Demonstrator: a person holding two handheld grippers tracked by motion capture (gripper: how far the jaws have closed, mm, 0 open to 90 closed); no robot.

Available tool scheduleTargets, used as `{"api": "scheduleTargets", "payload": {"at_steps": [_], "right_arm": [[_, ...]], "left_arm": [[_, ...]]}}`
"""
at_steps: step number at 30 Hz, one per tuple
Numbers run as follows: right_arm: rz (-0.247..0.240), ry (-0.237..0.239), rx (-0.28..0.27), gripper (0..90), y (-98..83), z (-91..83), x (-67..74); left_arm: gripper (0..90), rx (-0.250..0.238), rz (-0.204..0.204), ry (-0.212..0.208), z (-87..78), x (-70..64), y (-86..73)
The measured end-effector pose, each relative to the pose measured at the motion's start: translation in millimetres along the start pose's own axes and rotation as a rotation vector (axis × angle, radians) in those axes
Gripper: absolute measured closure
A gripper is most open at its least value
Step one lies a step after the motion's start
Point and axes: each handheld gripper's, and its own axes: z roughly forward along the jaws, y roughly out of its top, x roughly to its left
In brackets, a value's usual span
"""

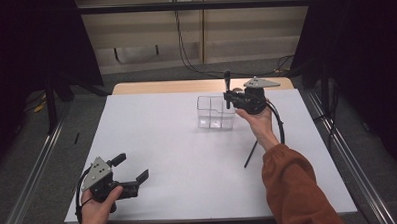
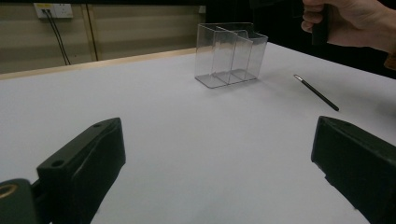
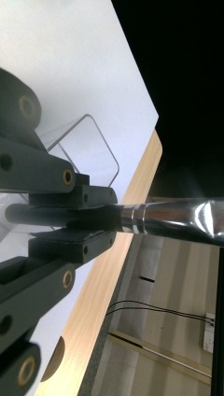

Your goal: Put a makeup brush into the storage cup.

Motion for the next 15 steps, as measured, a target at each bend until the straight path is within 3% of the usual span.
{"api": "scheduleTargets", "payload": {"at_steps": [15], "right_arm": [[0.008,0.01,0.033,79.8,-17.3,4.6,-3.2]], "left_arm": [[3.2,0.007,0.01,0.004,0.7,1.2,-0.3]]}}
